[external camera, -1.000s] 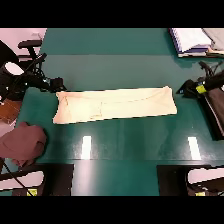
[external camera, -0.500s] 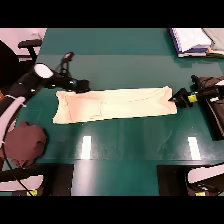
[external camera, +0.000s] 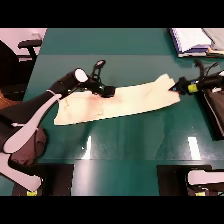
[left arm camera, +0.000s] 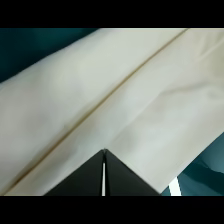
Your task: Fold the shirts.
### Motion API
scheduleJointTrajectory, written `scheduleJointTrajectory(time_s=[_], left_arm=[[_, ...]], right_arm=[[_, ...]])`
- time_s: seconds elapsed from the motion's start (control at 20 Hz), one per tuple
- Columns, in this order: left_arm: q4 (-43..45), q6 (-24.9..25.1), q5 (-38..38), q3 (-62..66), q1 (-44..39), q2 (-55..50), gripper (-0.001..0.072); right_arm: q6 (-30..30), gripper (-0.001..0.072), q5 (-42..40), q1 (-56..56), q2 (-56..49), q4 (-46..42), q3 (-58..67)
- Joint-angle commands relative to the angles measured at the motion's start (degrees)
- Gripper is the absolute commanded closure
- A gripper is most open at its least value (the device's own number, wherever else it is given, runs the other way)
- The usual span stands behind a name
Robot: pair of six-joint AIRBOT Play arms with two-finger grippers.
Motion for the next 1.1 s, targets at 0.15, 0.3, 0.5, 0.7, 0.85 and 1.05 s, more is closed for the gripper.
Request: scheduleJointTrajectory(time_s=[0.15, 0.3, 0.5, 0.7, 0.85, 1.05], left_arm=[[-0.5, -0.3, -1.0, 6.6, -4.5, -7.7, 0.0682], [-0.2, -0.6, 0.1, 7.7, -5.7, -9.4, 0.0682], [-0.3, -2.7, 1.4, 7.8, -5.6, -9.9, 0.0682], [-0.2, -2.7, 0.2, 8.8, -5.4, -9.7, 0.0682], [1.9, -2.6, -3.6, 12.6, -2.8, -7.1, 0.0682], [6.1, -2.6, -4.1, 13.0, 6.4, 4.5, 0.0682]], right_arm=[[6.3, 0.0695, 4.4, 7.1, 8.2, 0.4, 13.1], [7.4, 0.0695, 5.7, 12.2, 8.2, 2.9, 17.6], [7.4, 0.0694, 5.6, 17.5, 8.2, 4.9, 21.1], [7.4, 0.0694, 4.6, 22.4, 8.2, 4.9, 23.3], [7.4, 0.0694, 1.7, 26.1, 8.2, 4.9, 24.2], [7.4, 0.0694, -0.3, 32.7, 4.9, 5.0, 28.1]])
